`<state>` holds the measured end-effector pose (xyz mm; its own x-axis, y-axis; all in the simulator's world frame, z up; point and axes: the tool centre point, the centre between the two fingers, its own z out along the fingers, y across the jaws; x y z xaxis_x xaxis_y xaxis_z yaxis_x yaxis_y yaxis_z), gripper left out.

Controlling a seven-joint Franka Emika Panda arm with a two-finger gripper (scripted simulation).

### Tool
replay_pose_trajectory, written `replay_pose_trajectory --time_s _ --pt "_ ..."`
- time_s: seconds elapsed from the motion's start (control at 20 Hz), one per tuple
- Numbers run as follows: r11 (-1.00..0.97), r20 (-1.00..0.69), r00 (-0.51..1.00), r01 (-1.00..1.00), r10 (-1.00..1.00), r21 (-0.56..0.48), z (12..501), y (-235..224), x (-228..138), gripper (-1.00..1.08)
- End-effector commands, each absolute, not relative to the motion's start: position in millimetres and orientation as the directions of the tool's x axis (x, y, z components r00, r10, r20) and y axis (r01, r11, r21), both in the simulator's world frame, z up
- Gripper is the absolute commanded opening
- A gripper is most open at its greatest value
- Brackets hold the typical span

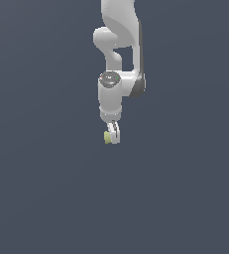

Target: Pick up the object and move it to a goal position.

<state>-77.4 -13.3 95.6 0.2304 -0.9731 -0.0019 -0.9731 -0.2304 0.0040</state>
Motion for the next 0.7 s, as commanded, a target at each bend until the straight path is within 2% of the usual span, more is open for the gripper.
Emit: replay_pose_trajectory --time_s 0.0,0.35,0.65 --pt "-0.184 -0.001 0.184 -0.983 -0.983 0.003 93.7 -12.8 -80.0 1.0" --pt "-0.111 0.0 0.111 -0.994 -0.994 0.0 90.8 -12.1 -84.2 1.0" --pt "-0.104 0.0 0.104 -0.995 -0.995 0.0 90.1 -12.0 -84.7 1.0"
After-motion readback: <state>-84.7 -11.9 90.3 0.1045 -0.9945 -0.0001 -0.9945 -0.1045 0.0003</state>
